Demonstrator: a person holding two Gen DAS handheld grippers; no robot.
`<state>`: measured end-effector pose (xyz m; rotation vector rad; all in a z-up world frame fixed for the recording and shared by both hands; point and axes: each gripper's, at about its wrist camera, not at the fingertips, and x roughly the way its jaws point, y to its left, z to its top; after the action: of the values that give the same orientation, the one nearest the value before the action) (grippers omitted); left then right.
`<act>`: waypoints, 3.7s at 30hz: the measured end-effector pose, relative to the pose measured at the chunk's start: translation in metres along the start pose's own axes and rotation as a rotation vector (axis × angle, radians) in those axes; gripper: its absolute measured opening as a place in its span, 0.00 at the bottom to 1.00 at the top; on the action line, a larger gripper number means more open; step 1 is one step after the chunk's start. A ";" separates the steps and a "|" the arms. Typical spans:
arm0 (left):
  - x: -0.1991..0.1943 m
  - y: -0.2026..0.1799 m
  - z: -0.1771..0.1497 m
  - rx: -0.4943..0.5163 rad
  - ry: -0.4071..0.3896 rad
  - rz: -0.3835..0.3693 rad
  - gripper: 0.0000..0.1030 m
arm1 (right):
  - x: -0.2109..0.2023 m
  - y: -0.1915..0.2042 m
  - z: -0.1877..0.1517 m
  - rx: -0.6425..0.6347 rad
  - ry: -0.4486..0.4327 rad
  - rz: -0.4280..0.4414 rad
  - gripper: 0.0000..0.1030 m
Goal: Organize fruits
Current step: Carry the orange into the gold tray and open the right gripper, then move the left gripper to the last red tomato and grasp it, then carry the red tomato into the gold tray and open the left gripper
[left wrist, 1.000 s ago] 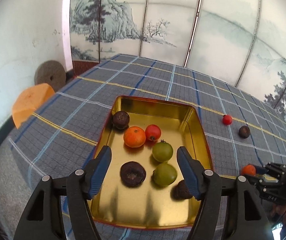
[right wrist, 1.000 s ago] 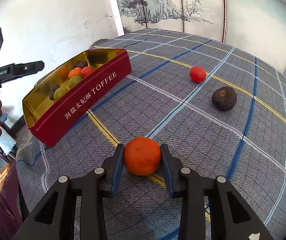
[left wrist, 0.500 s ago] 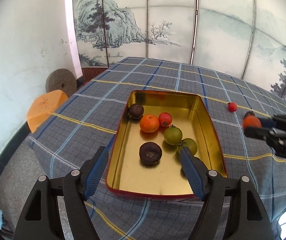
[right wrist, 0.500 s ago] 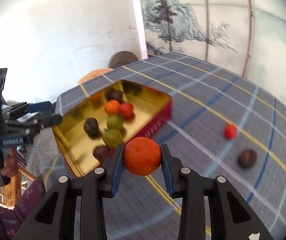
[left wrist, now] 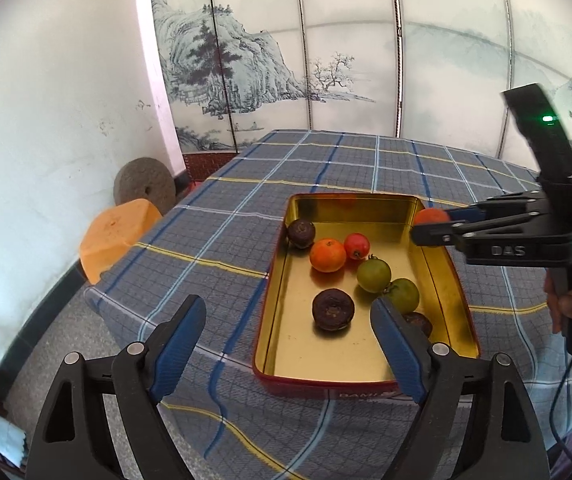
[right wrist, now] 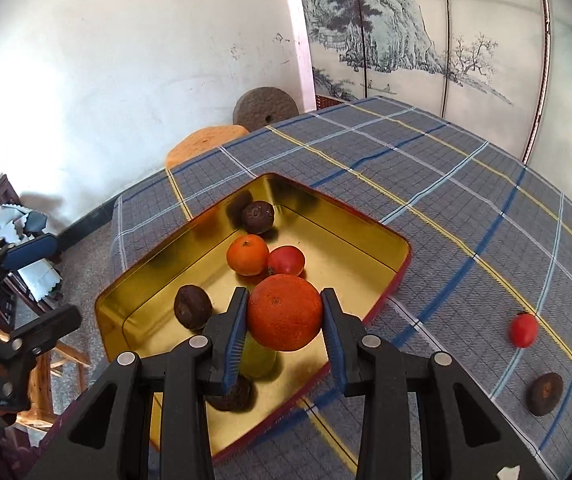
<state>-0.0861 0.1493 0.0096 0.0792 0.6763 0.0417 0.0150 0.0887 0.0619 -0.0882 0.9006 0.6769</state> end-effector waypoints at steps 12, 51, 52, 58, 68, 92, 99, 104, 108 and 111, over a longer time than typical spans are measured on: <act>0.004 -0.003 -0.003 0.041 0.013 0.013 0.85 | 0.037 -0.008 0.016 0.016 0.049 -0.020 0.33; 0.125 -0.219 0.122 0.198 0.269 -0.433 0.85 | -0.132 -0.237 -0.206 0.517 0.068 -0.591 1.00; 0.146 -0.227 0.127 0.161 0.315 -0.462 0.83 | -0.132 -0.238 -0.206 0.516 0.069 -0.591 1.00; 0.208 -0.250 0.135 0.065 0.372 -0.490 0.74 | -0.132 -0.238 -0.206 0.517 0.069 -0.591 1.00; 0.235 -0.289 0.115 0.181 0.372 -0.396 0.36 | -0.133 -0.236 -0.206 0.518 0.066 -0.588 1.00; 0.053 -0.215 0.067 0.142 0.193 -0.336 0.31 | -0.130 -0.240 -0.205 0.526 0.068 -0.598 1.00; 0.035 -0.179 0.049 0.149 0.154 -0.283 0.31 | -0.131 -0.241 -0.205 0.532 0.067 -0.603 1.00; 0.034 -0.151 0.037 0.124 0.135 -0.241 0.31 | -0.131 -0.241 -0.205 0.532 0.068 -0.603 1.00; 0.039 -0.129 0.029 0.100 0.136 -0.211 0.31 | -0.131 -0.241 -0.205 0.535 0.067 -0.605 1.00; 0.045 -0.111 0.023 0.082 0.136 -0.177 0.31 | -0.131 -0.241 -0.205 0.536 0.067 -0.606 1.00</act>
<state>-0.0347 0.0404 -0.0101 0.0956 0.8189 -0.1519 -0.0445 -0.2389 -0.0185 0.0950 1.0275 -0.1397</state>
